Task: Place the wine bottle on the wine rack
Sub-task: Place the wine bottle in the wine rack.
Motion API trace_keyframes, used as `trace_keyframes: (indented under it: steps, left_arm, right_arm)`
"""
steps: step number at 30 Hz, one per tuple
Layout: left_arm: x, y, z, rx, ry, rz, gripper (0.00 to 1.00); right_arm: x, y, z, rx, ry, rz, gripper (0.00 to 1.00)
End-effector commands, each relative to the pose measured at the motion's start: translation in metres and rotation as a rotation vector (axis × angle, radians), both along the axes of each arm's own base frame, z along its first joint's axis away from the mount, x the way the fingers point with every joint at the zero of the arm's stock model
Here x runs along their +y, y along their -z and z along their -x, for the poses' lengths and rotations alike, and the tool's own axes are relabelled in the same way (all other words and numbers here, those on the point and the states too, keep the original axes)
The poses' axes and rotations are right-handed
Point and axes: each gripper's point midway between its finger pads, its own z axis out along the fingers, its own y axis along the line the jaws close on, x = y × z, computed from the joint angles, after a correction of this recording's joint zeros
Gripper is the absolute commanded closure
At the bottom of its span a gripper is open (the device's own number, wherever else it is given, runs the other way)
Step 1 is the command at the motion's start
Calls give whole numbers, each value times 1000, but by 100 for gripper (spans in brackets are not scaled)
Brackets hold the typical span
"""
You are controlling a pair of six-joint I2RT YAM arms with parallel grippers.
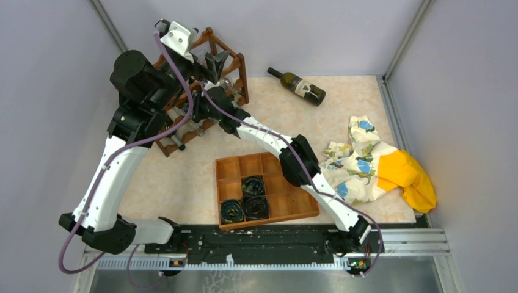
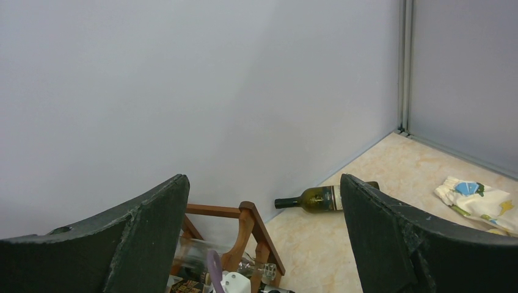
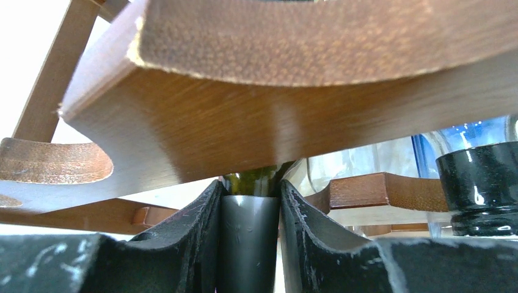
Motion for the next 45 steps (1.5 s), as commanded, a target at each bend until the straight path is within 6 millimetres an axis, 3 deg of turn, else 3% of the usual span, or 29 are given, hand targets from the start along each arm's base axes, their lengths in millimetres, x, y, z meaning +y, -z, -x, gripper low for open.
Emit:
trace_keyframes:
  steps: [1,23,31,35,40,45]
  left_arm:
    - [3,-13,8,-32,12,36,1]
    - [6,-14,17,-22,24,72,1]
    - [5,-13,21,-21,42,89,1]
    - [7,-17,26,-33,48,102,1]
    - [8,-22,34,-55,68,136,1]
    - [8,-23,41,-66,88,166,1]
  right_arm:
    - [8,-115,1,-247,1,-236,66]
    - [15,-99,5,-323,-3,-168,53]
    - [1,-116,14,-382,-32,-148,35]
    - [-16,-146,34,-497,-136,-194,29]
    - [-23,-153,70,-579,-327,-202,22]
    - [-34,-147,103,-603,-496,-188,19]
